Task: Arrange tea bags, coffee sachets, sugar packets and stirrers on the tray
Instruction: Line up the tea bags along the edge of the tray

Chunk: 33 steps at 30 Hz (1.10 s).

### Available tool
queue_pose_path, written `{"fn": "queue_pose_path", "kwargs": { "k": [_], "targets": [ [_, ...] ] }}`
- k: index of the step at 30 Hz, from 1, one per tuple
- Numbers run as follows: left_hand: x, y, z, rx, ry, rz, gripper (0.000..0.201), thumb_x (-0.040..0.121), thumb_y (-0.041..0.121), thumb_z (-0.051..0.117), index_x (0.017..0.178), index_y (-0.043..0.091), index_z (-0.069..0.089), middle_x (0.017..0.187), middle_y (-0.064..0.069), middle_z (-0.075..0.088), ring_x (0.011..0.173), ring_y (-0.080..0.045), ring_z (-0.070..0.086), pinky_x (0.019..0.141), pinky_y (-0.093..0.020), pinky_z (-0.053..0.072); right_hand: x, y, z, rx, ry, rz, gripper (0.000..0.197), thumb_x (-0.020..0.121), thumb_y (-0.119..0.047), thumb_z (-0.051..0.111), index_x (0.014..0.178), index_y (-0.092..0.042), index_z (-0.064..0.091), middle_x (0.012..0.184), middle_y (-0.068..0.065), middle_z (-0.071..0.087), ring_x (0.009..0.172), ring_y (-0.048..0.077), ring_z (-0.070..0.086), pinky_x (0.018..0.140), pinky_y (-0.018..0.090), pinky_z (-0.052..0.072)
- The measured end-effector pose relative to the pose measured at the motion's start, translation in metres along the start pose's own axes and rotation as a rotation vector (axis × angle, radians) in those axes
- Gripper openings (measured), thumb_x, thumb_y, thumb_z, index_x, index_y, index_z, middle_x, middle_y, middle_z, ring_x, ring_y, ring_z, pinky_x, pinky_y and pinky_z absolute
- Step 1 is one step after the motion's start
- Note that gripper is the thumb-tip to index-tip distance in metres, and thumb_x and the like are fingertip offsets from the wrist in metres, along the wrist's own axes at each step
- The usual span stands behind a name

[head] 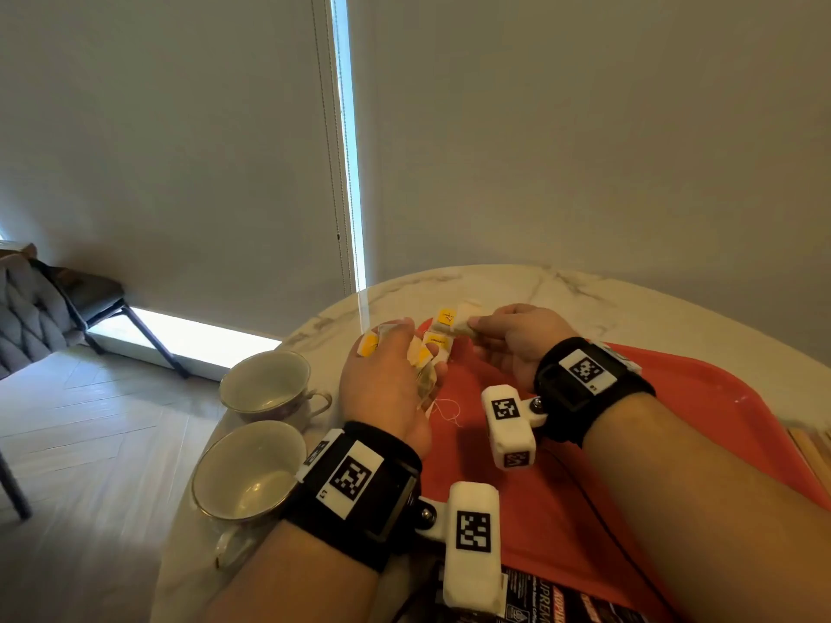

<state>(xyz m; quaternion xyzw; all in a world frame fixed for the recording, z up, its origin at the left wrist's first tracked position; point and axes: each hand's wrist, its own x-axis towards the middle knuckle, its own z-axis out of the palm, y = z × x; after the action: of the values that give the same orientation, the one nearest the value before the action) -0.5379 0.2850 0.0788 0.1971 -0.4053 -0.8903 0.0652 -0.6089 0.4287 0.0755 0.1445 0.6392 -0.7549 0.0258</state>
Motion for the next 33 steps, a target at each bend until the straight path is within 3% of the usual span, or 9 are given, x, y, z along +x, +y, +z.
{"fn": "queue_pose_path", "kwargs": {
  "k": [4,8,12,16,20,24,28,30,33],
  "targets": [
    [0.0,-0.001,-0.002,0.031,0.003,0.019,0.011,0.097,0.017,0.071,0.103,0.009,0.072,0.07,-0.009,0.074,0.055,-0.017,0.068,0.052,-0.027,0.055,0.007,0.011,0.013,-0.109,-0.033,0.002,0.021,0.082,0.007,0.076,0.08,-0.006,0.06,0.087,0.022,0.073,0.067,0.026,0.069,0.056,0.032,0.058],
    [0.003,-0.003,-0.005,0.063,0.02,0.03,0.008,0.095,0.02,0.073,0.099,0.013,0.074,0.08,-0.011,0.077,0.061,-0.02,0.07,0.062,-0.03,0.056,0.012,0.016,0.021,-0.145,-0.003,-0.009,0.013,0.083,0.004,0.077,0.083,-0.003,0.066,0.094,0.023,0.076,0.085,0.034,0.074,0.08,0.043,0.062],
    [0.002,-0.003,-0.004,0.064,0.008,0.024,0.006,0.096,0.019,0.072,0.099,0.013,0.073,0.077,-0.011,0.075,0.059,-0.019,0.069,0.061,-0.03,0.056,0.012,0.017,0.023,-0.209,-0.054,0.021,0.011,0.088,0.002,0.073,0.097,0.004,0.069,0.097,0.025,0.075,0.079,0.028,0.071,0.077,0.038,0.06],
    [0.002,-0.002,-0.004,0.049,-0.002,0.018,0.008,0.095,0.017,0.072,0.101,0.011,0.072,0.074,-0.011,0.074,0.056,-0.019,0.067,0.058,-0.031,0.056,0.013,0.015,0.024,-0.274,-0.044,0.034,0.007,0.088,0.004,0.072,0.086,-0.002,0.071,0.105,0.026,0.073,0.084,0.029,0.069,0.087,0.04,0.06],
    [0.003,-0.001,-0.003,-0.009,-0.014,-0.05,0.023,0.096,0.018,0.069,0.114,0.004,0.069,0.071,-0.012,0.073,0.052,-0.021,0.066,0.058,-0.031,0.058,0.009,0.013,0.022,-0.278,-0.06,0.038,0.008,0.09,0.002,0.069,0.099,0.002,0.071,0.094,0.022,0.072,0.072,0.022,0.066,0.081,0.037,0.058],
    [0.003,-0.001,-0.002,-0.081,-0.053,-0.136,0.016,0.099,0.015,0.061,0.109,0.003,0.068,0.068,-0.012,0.071,0.06,-0.026,0.068,0.061,-0.036,0.062,-0.004,0.005,0.011,-0.185,-0.026,-0.027,0.013,0.092,-0.001,0.067,0.104,0.002,0.071,0.086,0.015,0.068,0.068,0.019,0.063,0.066,0.032,0.055],
    [0.005,-0.004,-0.003,-0.207,-0.082,-0.189,0.022,0.102,0.008,0.052,0.116,0.0,0.067,0.102,-0.025,0.069,0.087,-0.038,0.069,0.077,-0.048,0.064,-0.029,-0.003,0.002,-0.216,-0.133,-0.178,0.004,0.088,-0.011,0.074,0.091,-0.012,0.077,0.079,0.004,0.07,0.066,0.015,0.061,0.061,0.029,0.048],
    [0.009,-0.007,-0.003,-0.249,-0.089,-0.183,0.022,0.103,0.008,0.052,0.116,0.001,0.068,0.112,-0.026,0.072,0.093,-0.039,0.071,0.088,-0.052,0.061,-0.041,-0.006,0.002,-0.252,-0.218,-0.235,0.001,0.087,-0.016,0.077,0.086,-0.015,0.076,0.078,0.004,0.071,0.063,0.013,0.058,0.058,0.028,0.045],
    [0.013,-0.009,-0.006,-0.28,-0.095,-0.189,0.025,0.107,0.013,0.051,0.122,0.005,0.069,0.12,-0.023,0.072,0.104,-0.037,0.071,0.093,-0.051,0.058,-0.048,-0.008,0.002,-0.387,-0.329,-0.295,0.01,0.08,-0.021,0.083,0.087,-0.019,0.077,0.08,0.001,0.072,0.067,0.013,0.058,0.058,0.028,0.044]
  ]
}}
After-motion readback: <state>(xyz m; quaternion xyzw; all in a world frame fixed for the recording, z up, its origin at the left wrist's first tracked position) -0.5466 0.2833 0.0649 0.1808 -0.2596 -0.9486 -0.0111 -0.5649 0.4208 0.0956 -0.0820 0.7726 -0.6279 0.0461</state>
